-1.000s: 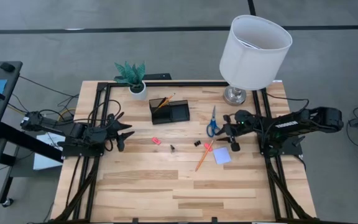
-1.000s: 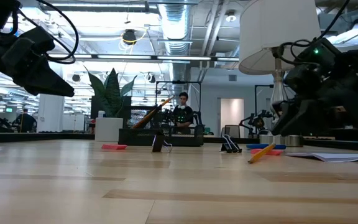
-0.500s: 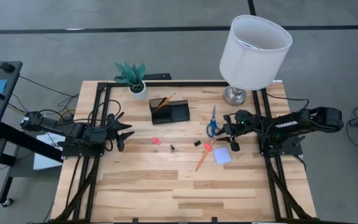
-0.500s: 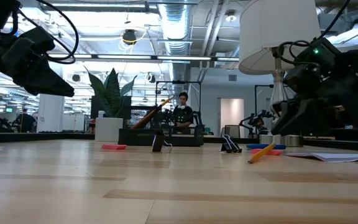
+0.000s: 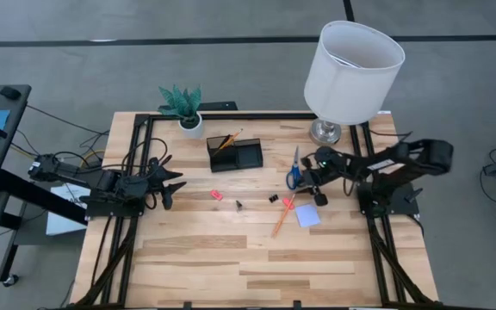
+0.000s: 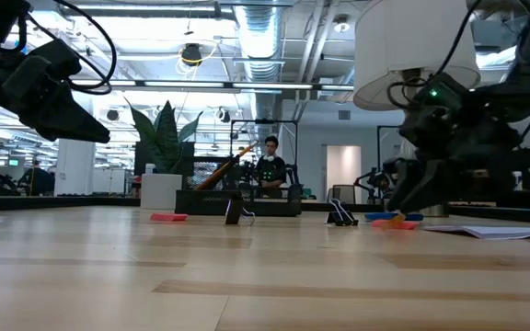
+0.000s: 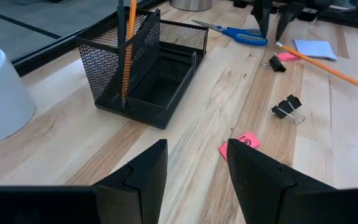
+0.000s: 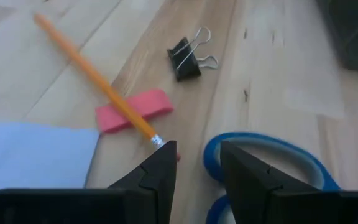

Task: Pick and place office supplies into organizer
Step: Put the yellow pencil into the black desk organizer

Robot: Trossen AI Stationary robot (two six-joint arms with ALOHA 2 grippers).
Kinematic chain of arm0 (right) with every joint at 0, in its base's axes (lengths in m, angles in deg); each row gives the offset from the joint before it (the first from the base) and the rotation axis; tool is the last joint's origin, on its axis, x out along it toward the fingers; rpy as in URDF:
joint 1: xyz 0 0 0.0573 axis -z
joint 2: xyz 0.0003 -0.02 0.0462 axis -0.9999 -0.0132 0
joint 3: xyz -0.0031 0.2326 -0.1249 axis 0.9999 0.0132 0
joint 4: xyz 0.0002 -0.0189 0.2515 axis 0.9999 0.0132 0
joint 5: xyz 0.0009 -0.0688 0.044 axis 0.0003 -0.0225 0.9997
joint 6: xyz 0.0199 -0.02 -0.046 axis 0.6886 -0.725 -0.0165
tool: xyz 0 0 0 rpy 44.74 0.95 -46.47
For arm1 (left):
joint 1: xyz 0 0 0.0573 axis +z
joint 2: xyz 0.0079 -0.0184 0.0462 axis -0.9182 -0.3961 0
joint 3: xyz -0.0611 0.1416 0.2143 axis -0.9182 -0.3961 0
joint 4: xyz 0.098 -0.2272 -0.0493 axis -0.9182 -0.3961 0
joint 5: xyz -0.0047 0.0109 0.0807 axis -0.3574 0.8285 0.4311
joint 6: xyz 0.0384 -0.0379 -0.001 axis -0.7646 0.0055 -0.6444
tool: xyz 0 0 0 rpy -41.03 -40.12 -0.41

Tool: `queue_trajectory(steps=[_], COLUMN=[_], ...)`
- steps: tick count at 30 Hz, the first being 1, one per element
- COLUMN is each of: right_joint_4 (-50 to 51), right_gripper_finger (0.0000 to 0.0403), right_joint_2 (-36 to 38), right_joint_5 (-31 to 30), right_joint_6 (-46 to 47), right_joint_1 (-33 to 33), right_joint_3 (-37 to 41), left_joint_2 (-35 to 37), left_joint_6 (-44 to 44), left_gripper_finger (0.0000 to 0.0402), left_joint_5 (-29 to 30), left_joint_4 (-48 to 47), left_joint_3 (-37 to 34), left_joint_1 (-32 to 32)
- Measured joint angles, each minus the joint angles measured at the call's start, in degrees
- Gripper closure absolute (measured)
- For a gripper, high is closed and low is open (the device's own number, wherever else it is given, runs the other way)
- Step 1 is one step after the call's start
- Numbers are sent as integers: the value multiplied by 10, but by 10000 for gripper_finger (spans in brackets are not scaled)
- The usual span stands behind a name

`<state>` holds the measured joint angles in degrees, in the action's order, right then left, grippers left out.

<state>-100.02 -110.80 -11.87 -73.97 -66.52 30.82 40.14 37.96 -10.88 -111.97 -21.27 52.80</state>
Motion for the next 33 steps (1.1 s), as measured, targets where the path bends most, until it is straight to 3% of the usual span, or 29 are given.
queue_trajectory(steps=[10,33], right_joint_4=[15,10], right_gripper_finger=[285,285], right_joint_2=[17,20], right_joint_5=[2,13], right_joint_6=[-3,31], right_joint_1=[18,-18], right_joint_3=[-4,-4], left_joint_2=[0,0], left_joint_6=[0,0], left_gripper_finger=[242,242], left_joint_5=[0,0], left_joint_4=[0,0], left_joint_3=[0,0], left_joint_1=[0,0])
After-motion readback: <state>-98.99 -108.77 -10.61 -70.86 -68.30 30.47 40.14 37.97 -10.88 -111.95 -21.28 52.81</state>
